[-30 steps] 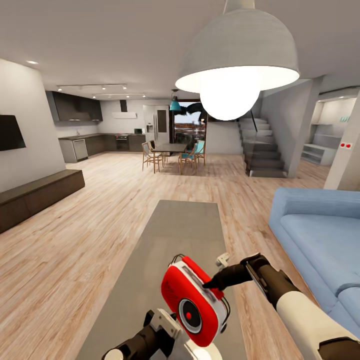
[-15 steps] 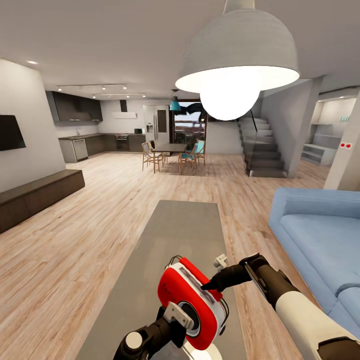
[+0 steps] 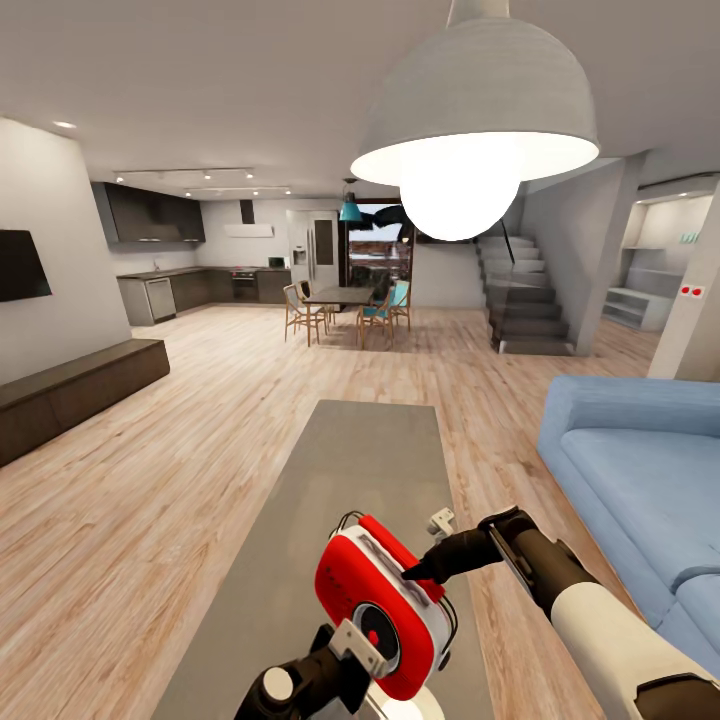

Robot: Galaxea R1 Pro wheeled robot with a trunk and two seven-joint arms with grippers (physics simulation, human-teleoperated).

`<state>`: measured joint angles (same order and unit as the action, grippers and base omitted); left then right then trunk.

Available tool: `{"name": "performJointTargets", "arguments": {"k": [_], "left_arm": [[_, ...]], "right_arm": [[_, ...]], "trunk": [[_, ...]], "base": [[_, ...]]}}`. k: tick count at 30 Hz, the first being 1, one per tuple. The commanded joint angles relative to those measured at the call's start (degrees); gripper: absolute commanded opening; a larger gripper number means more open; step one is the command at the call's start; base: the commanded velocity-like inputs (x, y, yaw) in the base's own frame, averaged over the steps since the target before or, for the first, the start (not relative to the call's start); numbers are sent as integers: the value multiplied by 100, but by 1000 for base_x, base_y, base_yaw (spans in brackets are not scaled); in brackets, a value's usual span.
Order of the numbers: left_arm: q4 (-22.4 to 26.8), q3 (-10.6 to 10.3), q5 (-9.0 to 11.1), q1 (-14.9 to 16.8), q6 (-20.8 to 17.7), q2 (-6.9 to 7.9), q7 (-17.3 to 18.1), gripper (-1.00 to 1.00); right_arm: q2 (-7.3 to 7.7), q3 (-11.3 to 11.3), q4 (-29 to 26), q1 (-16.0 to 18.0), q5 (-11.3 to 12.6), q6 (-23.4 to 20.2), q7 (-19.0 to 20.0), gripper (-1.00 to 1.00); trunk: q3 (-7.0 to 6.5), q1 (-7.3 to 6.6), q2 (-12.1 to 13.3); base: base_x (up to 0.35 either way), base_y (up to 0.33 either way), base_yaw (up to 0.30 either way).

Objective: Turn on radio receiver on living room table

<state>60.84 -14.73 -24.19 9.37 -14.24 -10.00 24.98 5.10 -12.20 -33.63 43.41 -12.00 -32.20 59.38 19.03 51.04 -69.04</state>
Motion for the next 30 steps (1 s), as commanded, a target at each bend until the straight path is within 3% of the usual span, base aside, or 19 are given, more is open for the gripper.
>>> {"name": "performJointTargets", "arguments": {"k": [1, 10, 18, 30], "left_arm": [[-21, 7, -32, 18, 0, 0, -4, -100], [-49, 22, -98, 55, 44, 0, -62, -100], [-46, 23, -98, 71, 37, 0, -324, -100], [-254, 23, -65, 329, 13, 0, -362, -100]], "right_arm": [[-1, 8, -3, 1, 31, -15, 4, -100], [-2, 7, 0, 1, 31, -15, 4, -100], [-9, 7, 0, 1, 31, -15, 4, -100], [-24, 7, 5, 1, 34, -15, 4, -100]], "trunk": [[0, 0, 0], [0, 0, 0], [0, 0, 0], [0, 0, 0]], "base": [[0, 0, 0], [0, 0, 0], [0, 0, 0], [0, 0, 0]]}}
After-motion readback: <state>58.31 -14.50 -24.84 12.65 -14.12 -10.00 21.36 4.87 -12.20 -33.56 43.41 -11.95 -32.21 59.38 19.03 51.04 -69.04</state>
